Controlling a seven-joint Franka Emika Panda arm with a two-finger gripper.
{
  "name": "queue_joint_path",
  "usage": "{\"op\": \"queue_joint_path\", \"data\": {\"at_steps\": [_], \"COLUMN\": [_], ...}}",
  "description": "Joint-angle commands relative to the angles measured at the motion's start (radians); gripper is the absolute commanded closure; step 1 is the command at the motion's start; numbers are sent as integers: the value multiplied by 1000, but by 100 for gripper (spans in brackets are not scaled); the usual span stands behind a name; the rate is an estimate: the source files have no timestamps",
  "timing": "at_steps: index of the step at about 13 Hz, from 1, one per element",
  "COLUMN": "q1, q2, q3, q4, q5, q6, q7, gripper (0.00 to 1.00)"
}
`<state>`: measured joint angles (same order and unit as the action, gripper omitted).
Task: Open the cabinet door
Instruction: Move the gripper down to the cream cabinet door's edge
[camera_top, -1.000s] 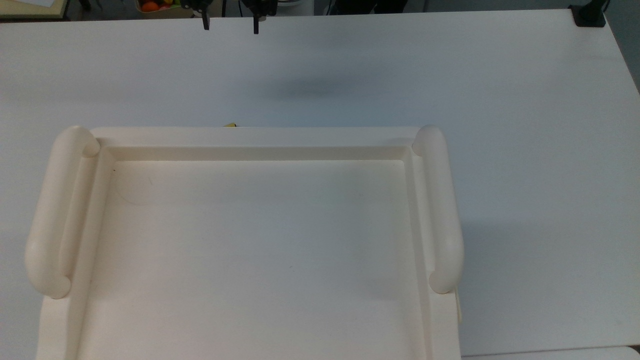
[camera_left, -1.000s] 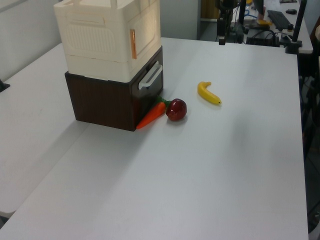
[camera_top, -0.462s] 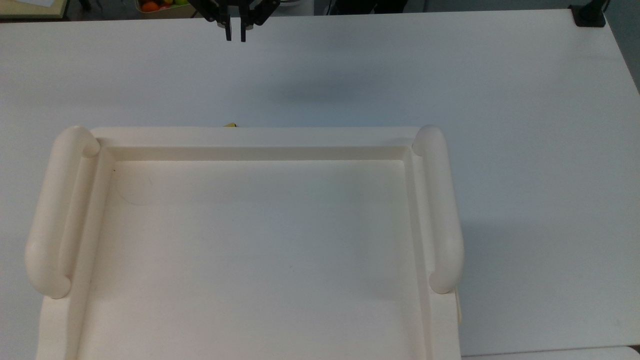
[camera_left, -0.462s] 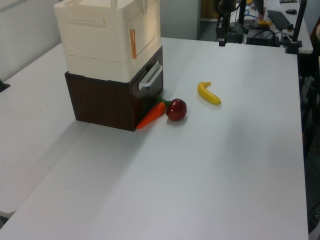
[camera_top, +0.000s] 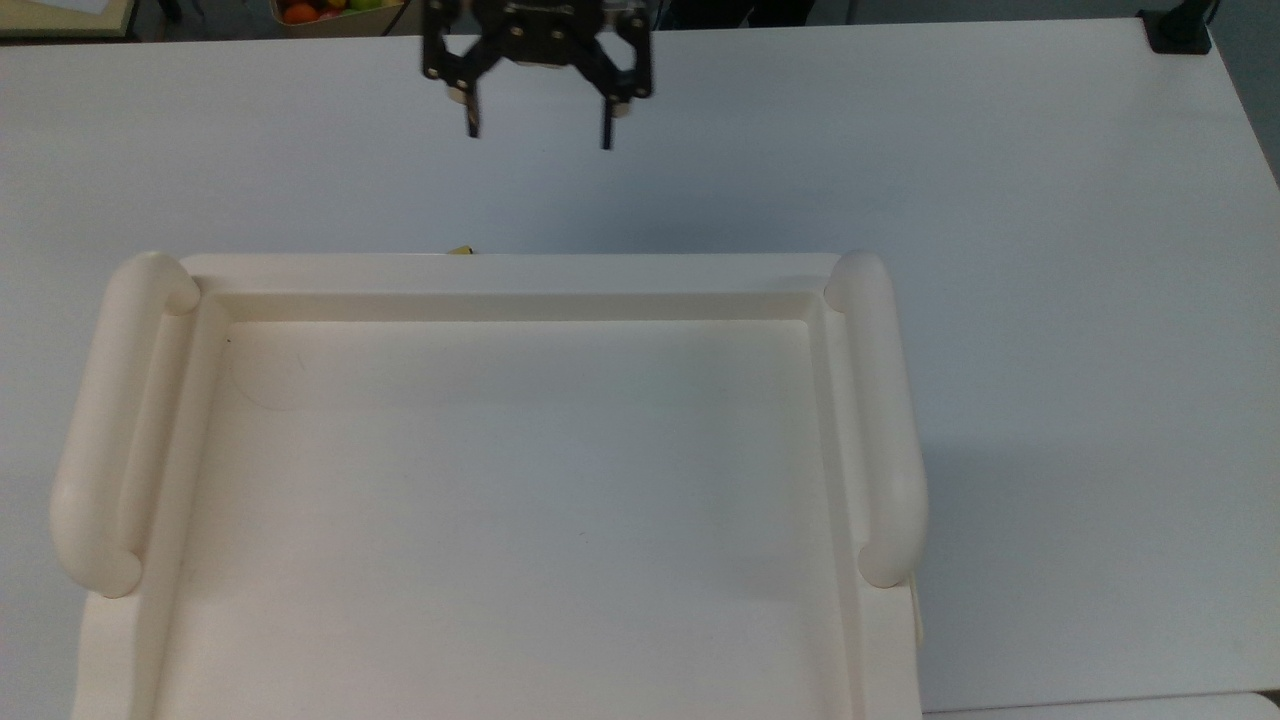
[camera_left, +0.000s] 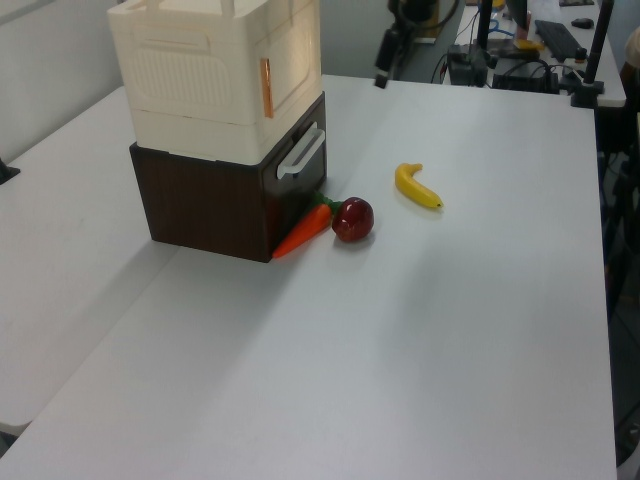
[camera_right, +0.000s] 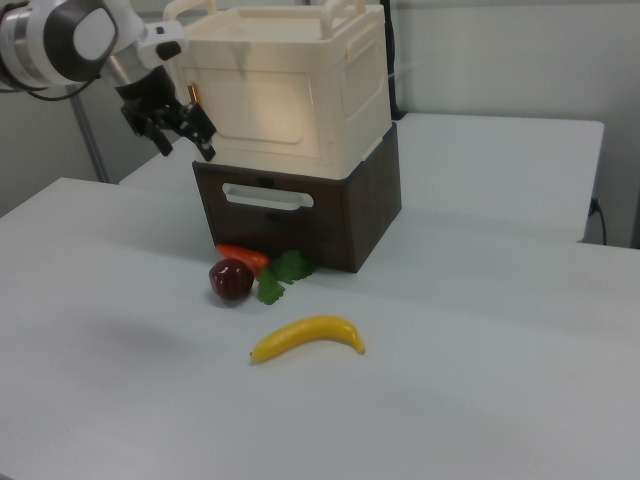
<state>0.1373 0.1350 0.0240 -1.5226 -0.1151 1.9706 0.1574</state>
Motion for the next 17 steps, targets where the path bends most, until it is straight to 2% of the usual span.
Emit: {"op": "queue_joint_path", "data": {"at_steps": [1, 7, 9, 11, 12, 14, 16, 17], "q1": [85, 110, 114, 114, 114, 114, 116, 117], "q2": [63, 161, 204, 262, 279, 290, 290, 288], "q3": [-7, -7, -9, -9, -9, -7, -7, -7], "q4": [77, 111, 114, 162, 174, 177, 176, 173], "q5": [-44, -147, -167, -243, -270, -323, -334, -334], "q6": [153, 456, 534, 583, 593, 623, 623, 622], "q7": [65, 67, 105, 196, 220, 231, 232, 241], "gripper": [0, 0, 0, 6, 10, 27, 51, 59]}}
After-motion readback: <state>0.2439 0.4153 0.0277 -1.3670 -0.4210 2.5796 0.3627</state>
